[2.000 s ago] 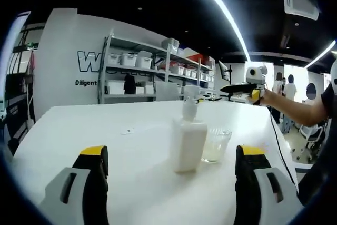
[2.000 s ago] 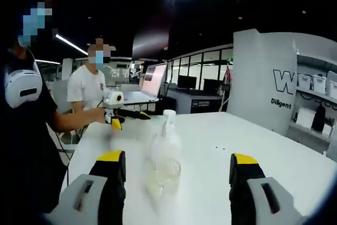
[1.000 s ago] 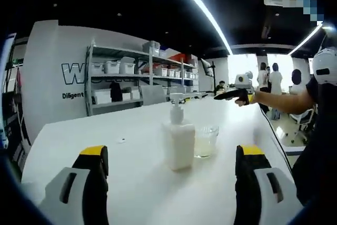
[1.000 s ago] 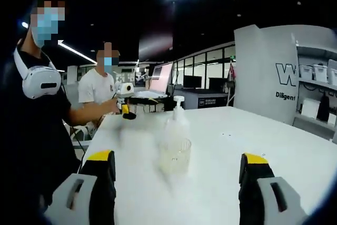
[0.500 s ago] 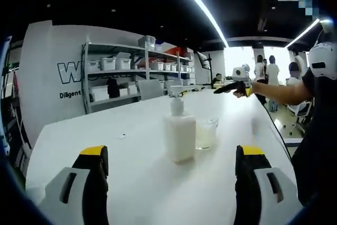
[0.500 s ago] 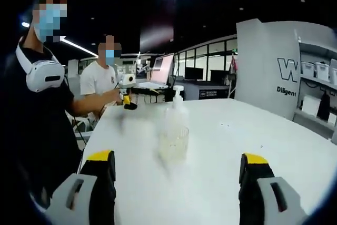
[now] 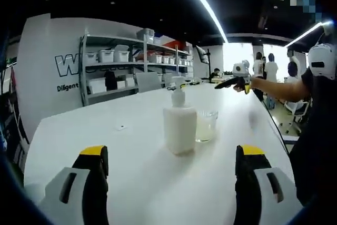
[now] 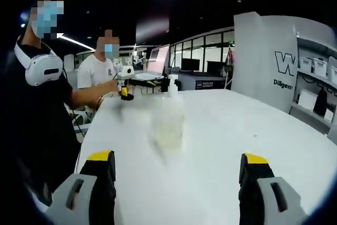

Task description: Hold the bottle steady, press the pump all the way down and release, and repeat the specified number of times to dispense into the cup

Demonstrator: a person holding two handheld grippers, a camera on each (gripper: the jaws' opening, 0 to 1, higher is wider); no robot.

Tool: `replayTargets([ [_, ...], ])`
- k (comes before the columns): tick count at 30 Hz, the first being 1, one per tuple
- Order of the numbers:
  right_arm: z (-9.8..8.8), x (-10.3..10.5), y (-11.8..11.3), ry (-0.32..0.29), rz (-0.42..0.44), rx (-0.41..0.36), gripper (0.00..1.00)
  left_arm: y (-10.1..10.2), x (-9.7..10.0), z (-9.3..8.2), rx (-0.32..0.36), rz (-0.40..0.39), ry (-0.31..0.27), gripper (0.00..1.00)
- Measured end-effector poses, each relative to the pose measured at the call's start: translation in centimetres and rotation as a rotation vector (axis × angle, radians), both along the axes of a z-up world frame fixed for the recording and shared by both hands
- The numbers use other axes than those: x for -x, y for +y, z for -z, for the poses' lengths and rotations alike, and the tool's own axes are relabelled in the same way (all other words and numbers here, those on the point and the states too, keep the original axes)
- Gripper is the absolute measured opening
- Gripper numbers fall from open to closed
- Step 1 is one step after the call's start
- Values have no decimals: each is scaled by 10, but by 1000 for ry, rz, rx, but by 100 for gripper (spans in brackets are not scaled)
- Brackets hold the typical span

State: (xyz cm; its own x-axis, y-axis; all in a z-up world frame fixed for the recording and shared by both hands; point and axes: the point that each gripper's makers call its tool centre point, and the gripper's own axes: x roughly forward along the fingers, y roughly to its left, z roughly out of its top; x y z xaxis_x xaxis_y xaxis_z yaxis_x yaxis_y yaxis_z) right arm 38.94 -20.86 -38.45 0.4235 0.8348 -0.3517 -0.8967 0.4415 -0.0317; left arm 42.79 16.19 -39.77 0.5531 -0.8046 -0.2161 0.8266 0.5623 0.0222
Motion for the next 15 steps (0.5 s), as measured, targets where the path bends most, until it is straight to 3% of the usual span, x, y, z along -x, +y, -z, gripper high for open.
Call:
replayTargets([
  [4, 7, 0, -5, 6, -4, 52, 98, 6, -5, 2, -19, -22, -5, 99],
  [15, 11, -3, -8, 17, -30, 95, 99, 6, 1, 10, -47, 15, 38, 99],
])
